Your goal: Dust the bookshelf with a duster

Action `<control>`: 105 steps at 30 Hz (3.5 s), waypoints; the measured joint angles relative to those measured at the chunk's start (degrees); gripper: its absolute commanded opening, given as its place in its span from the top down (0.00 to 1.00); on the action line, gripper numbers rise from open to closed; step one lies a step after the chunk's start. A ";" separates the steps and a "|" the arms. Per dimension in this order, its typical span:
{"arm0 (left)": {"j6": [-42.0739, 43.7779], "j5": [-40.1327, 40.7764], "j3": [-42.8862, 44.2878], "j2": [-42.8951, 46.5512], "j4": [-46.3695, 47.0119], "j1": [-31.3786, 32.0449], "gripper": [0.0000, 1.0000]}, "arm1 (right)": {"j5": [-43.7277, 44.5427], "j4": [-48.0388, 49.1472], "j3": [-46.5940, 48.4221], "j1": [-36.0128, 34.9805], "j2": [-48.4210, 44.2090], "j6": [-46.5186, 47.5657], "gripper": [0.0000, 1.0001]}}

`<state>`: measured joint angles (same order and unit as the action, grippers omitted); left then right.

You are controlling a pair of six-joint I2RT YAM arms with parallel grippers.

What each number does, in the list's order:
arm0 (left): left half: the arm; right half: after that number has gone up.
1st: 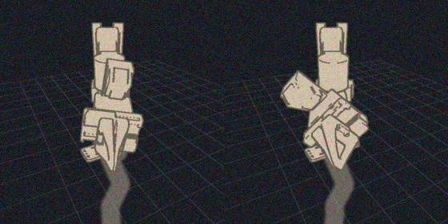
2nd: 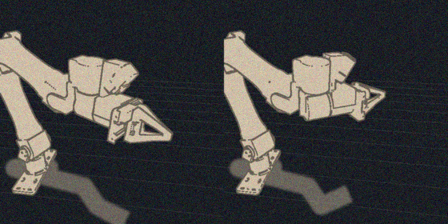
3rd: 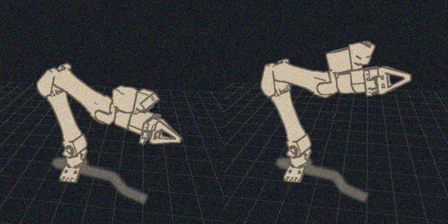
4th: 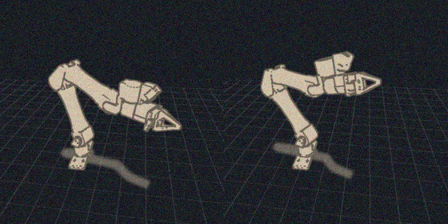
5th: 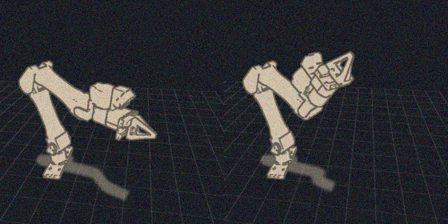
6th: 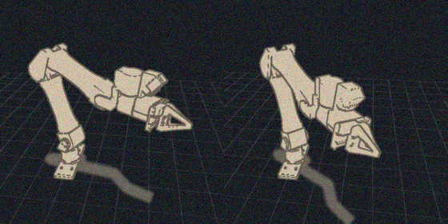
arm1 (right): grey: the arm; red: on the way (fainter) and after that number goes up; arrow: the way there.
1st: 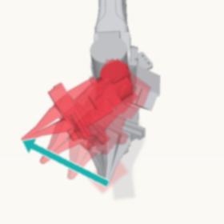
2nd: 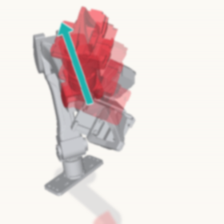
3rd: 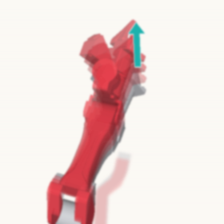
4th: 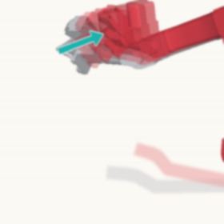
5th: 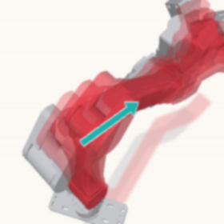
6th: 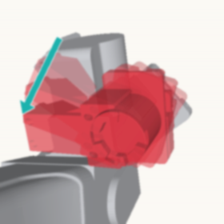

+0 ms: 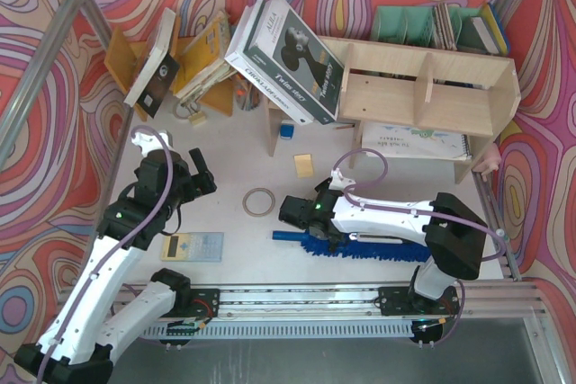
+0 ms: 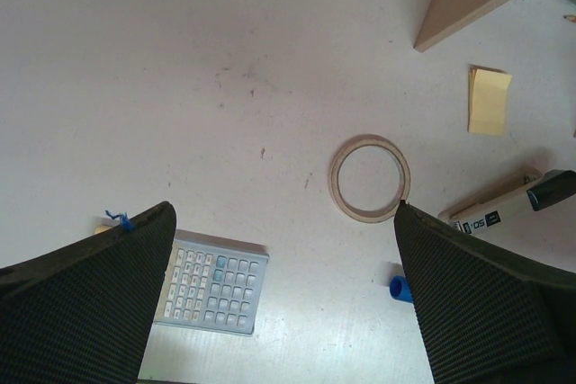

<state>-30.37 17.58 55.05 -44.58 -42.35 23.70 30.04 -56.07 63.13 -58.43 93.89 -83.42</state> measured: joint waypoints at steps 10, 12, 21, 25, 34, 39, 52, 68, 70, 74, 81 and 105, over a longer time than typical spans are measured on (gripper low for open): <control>0.00 0.04 0.00 -0.22 -0.02 0.00 0.01 | 1.22 -1.38 0.20 0.04 -0.57 -0.17 0.84; -0.02 0.04 0.00 -0.22 -0.02 0.00 0.01 | 1.53 -1.92 0.20 0.07 -1.07 -0.46 0.85; -0.02 0.28 0.00 -0.22 -0.02 0.00 0.02 | 2.78 -3.72 0.28 0.15 -2.12 -2.14 0.85; -0.02 0.24 0.00 -0.22 -0.02 0.00 0.01 | 4.57 -6.21 1.36 0.37 -2.38 -3.80 0.83; -0.02 0.22 0.00 -0.42 -0.02 0.00 0.01 | 7.67 -6.67 2.58 4.90 -2.82 -3.30 0.84; -0.02 0.24 0.00 -0.42 -0.04 0.00 0.01 | 8.13 -2.51 2.58 8.11 -2.80 0.13 0.86; -0.02 0.24 0.00 -0.37 -0.02 0.00 0.02 | 8.92 3.61 4.00 11.17 1.18 5.66 0.87; -0.02 0.24 0.00 -0.31 -0.04 0.00 0.02 | 9.20 4.76 8.41 13.14 6.75 8.07 0.66; -0.02 0.26 0.00 -0.31 -0.04 0.00 0.02 | 9.25 4.66 8.87 13.14 6.75 8.15 0.61; -0.02 0.24 0.00 -0.31 -0.04 0.00 0.01 | 9.38 4.15 9.57 13.14 6.75 7.43 0.60; -0.02 0.24 0.00 -0.31 -0.04 0.00 0.02 | 8.39 0.22 8.55 12.98 5.49 2.05 0.61; -0.02 0.22 0.00 -0.26 -0.04 0.00 0.02 | 1.49 -8.33 -13.31 11.56 -20.33 -23.02 0.51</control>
<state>-30.39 17.80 55.05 -44.84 -42.39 23.70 31.53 -64.40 49.82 -46.87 73.56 -106.43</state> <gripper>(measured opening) 0.985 0.447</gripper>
